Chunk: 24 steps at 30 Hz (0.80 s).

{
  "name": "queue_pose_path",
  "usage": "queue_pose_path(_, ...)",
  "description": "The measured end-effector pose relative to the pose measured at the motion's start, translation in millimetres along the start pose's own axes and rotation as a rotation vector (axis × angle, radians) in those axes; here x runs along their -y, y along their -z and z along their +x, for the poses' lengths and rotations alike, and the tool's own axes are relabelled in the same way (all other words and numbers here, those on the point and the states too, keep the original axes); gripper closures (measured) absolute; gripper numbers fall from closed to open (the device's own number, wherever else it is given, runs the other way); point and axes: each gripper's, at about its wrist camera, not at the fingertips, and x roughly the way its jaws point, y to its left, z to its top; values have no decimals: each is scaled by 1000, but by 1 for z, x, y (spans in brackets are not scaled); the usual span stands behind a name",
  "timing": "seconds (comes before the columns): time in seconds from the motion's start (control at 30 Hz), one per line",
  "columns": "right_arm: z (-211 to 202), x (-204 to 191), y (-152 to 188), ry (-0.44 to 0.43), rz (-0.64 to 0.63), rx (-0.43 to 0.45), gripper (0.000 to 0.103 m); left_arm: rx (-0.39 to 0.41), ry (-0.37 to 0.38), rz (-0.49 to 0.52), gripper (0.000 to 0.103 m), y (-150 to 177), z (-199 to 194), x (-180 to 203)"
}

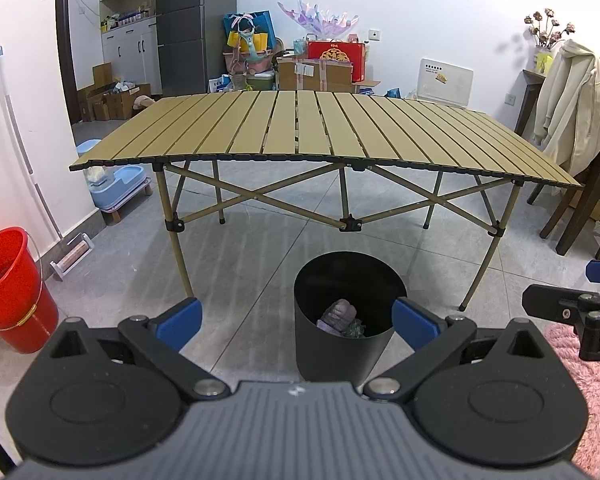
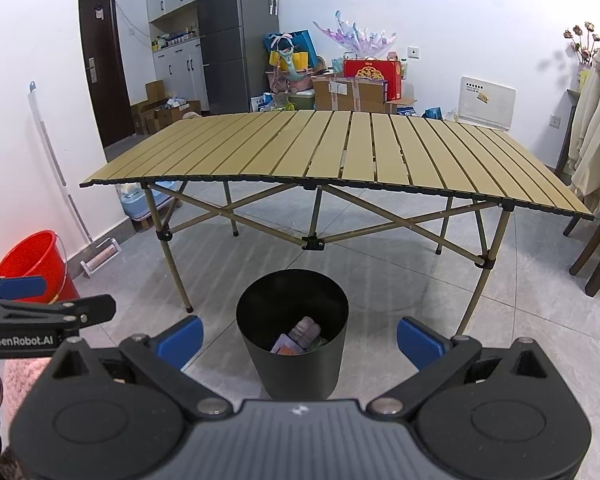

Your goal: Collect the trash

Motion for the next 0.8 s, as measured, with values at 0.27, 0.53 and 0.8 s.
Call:
queue_pose_path(0.27,-1,-1,0,-1,-2,2,0,1,-1,0,0,1,0,0)
queue_pose_path(0.53,-1,-1,0,-1,-3,4,0,1,-3,-1,0,-1,0,2)
queue_pose_path(0.8,-1,-1,-1,-1,-3,2,0,4,-1,-3,0,-8,-4,3)
